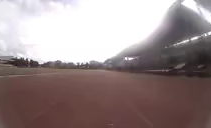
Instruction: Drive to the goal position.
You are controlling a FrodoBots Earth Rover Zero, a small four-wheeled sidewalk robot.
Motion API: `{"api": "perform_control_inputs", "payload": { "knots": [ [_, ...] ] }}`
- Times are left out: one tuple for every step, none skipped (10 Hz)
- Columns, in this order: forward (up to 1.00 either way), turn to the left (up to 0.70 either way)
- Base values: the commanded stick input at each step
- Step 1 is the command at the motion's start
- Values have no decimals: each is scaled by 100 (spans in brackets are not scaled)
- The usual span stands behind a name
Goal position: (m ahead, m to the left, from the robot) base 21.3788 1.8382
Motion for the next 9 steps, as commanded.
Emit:
{"api": "perform_control_inputs", "payload": {
  "knots": [
    [70, 0],
    [70, 0],
    [70, 0],
    [70, 0],
    [70, 0],
    [70, 0],
    [70, 0],
    [70, 0],
    [70, 0]
  ]
}}
